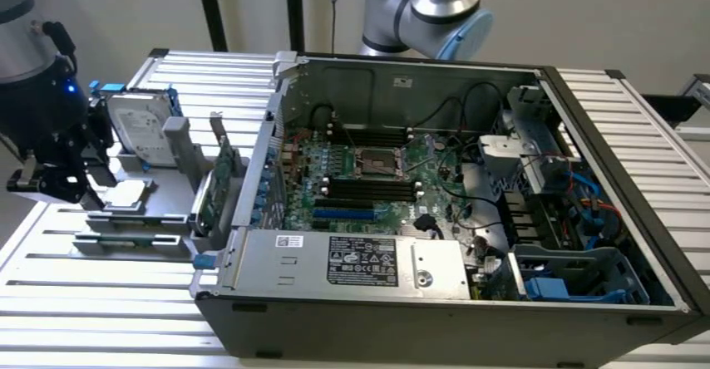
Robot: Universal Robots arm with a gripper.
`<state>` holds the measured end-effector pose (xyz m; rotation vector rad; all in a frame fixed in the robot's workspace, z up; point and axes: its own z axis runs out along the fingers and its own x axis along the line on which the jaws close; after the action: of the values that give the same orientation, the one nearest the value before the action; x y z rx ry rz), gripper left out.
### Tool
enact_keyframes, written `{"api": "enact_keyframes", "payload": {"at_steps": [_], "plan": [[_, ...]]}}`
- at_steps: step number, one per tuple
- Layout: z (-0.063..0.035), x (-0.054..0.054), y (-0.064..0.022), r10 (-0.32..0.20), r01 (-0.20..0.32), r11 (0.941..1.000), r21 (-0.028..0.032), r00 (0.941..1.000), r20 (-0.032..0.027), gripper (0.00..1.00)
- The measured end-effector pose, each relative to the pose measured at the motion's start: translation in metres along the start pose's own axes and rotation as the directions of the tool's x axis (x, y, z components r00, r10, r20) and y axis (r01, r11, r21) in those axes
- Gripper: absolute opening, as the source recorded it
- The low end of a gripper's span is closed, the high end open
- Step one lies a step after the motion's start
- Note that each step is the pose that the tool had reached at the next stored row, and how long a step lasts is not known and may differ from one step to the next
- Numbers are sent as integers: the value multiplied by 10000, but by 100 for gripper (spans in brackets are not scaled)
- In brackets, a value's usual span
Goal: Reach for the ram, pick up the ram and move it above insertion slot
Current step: 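Pick up the ram and move it above insertion slot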
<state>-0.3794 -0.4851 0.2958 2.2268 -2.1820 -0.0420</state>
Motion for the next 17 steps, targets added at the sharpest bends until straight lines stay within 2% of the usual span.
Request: {"api": "enact_keyframes", "payload": {"at_steps": [17], "plan": [[309,1,-36,1,-1,10000,0,10000,1,42]]}}
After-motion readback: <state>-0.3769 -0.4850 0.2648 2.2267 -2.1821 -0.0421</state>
